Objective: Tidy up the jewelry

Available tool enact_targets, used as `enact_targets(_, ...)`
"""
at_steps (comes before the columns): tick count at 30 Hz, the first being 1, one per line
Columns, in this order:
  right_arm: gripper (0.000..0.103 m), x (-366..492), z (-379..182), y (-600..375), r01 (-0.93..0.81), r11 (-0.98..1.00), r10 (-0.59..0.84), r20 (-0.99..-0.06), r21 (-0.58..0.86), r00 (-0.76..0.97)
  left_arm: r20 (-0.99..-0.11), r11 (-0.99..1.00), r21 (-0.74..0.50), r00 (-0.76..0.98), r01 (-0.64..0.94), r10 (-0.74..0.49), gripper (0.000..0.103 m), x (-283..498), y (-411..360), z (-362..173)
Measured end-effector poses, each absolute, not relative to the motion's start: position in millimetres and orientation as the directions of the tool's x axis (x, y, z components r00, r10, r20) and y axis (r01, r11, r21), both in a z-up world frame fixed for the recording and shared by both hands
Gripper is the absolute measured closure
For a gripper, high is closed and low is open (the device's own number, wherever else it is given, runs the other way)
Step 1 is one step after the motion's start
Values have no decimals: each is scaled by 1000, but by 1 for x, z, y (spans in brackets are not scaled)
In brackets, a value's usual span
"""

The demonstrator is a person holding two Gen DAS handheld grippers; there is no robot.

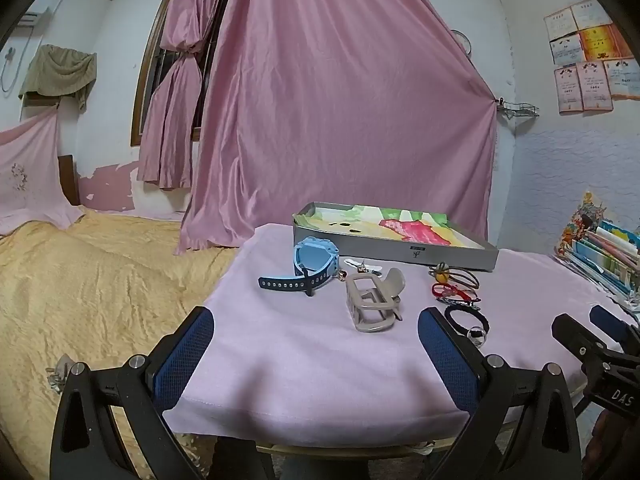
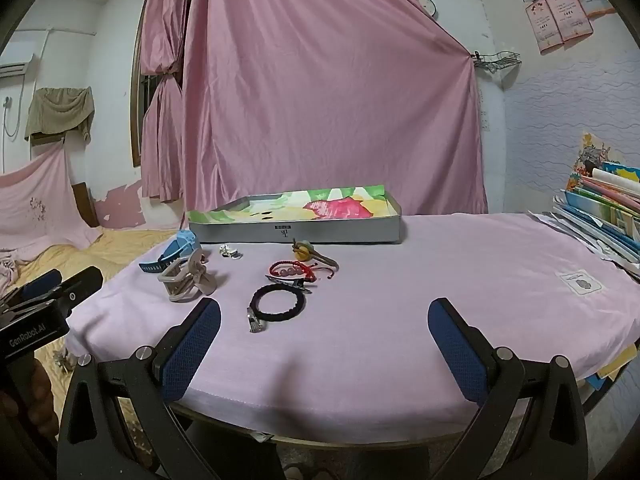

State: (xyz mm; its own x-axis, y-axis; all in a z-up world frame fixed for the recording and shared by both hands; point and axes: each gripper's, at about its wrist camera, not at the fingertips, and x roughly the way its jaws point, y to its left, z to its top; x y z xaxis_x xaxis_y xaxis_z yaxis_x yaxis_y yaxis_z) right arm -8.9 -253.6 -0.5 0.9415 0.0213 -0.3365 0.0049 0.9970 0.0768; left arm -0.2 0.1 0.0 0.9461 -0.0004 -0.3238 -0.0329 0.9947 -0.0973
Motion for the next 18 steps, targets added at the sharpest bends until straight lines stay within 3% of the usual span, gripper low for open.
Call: enact_targets(18,1,-8,-1,-252,5,997,21,-337,77,941,-323,995,-99,946,-32,-2,0,0,0,0)
